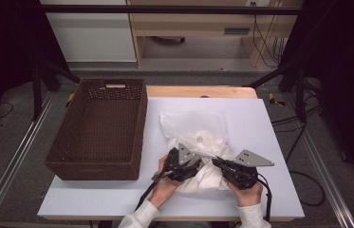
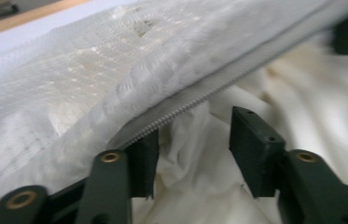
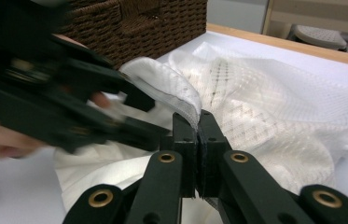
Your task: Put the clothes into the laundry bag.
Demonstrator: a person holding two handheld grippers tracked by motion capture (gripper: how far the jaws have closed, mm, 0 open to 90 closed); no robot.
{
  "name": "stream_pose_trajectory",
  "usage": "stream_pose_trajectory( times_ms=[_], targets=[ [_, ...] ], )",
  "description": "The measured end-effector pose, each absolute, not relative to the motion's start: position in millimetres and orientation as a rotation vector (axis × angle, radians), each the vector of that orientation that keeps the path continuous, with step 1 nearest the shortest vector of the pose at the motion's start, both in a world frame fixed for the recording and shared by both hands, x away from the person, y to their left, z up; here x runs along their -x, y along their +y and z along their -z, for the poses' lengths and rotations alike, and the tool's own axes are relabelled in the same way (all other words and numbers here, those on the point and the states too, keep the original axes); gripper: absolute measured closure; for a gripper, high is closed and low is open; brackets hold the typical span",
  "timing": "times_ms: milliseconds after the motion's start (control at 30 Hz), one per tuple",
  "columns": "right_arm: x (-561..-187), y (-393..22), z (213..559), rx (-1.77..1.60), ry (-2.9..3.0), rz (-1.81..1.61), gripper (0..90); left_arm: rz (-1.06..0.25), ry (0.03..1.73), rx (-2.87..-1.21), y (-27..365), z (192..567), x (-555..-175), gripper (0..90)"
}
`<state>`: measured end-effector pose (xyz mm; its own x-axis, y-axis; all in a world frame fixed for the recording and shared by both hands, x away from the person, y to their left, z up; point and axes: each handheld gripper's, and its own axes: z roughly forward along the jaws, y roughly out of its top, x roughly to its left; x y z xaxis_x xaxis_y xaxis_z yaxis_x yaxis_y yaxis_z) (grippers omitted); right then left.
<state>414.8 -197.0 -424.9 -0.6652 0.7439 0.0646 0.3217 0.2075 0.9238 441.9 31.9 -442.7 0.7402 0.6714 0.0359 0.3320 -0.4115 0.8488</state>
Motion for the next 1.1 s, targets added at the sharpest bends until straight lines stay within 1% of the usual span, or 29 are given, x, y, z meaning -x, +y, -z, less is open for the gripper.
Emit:
stream_pose_trajectory(
  times_ms=[67,100,133,167,233,300,333,400,500,533,600,633,667,733,800,867,1033,1100],
  targets=[
    [-415,-195,426,-0.985,2.104,-1.443,88.7,-0.439,0.716,-2.043,42,439,-431,44.8],
    [-415,-193,426,-0.979,2.112,-1.437,88.7,-0.469,0.708,-2.062,46,439,-425,41.9],
    [-415,-191,427,-0.973,2.114,-1.424,88.7,-0.549,0.719,-2.084,49,440,-419,32.2],
    [-416,-190,427,-0.969,2.111,-1.413,88.7,-0.573,0.733,-2.102,54,442,-414,28.3],
    [-416,-190,426,-0.985,2.103,-1.421,88.7,-0.533,0.751,-2.083,67,448,-410,28.8],
    [-416,-191,427,-0.989,2.102,-1.428,88.7,-0.553,0.796,-2.087,78,455,-411,29.7],
    [-417,-191,427,-0.989,2.102,-1.428,88.7,-0.542,0.834,-2.097,81,458,-415,30.3],
    [-417,-190,428,-0.992,2.107,-1.425,88.7,-0.515,0.895,-2.097,84,460,-421,30.2],
    [-418,-189,429,-0.993,2.11,-1.422,88.7,-0.485,0.94,-2.094,84,469,-429,32.9],
    [-419,-189,429,-0.995,2.111,-1.425,88.7,-0.461,0.943,-2.097,84,473,-431,36.4],
    [-420,-188,431,-0.998,2.117,-1.423,88.7,-0.429,0.926,-2.076,83,479,-432,54.2],
    [-420,-187,432,-0.996,2.119,-1.418,88.7,-0.418,0.913,-2.053,81,479,-430,65.1],
    [-420,-186,432,-0.996,2.124,-1.415,88.7,-0.412,0.888,-2.033,79,476,-425,72.6],
    [-421,-185,432,-0.995,2.123,-1.418,88.7,-0.415,0.832,-2.014,75,470,-418,80.1],
    [-421,-185,432,-0.994,2.122,-1.43,88.7,-0.408,0.758,-2.011,66,462,-410,81.9],
    [-421,-183,431,-0.995,2.124,-1.438,88.7,-0.414,0.722,-2.031,54,458,-410,82.4],
    [-420,-180,429,-0.971,2.128,-1.448,88.8,-0.399,0.725,-2.061,24,465,-424,82.5],
    [-420,-181,428,-0.973,2.124,-1.451,88.8,-0.416,0.737,-2.057,17,466,-428,82.3]
  ],
)
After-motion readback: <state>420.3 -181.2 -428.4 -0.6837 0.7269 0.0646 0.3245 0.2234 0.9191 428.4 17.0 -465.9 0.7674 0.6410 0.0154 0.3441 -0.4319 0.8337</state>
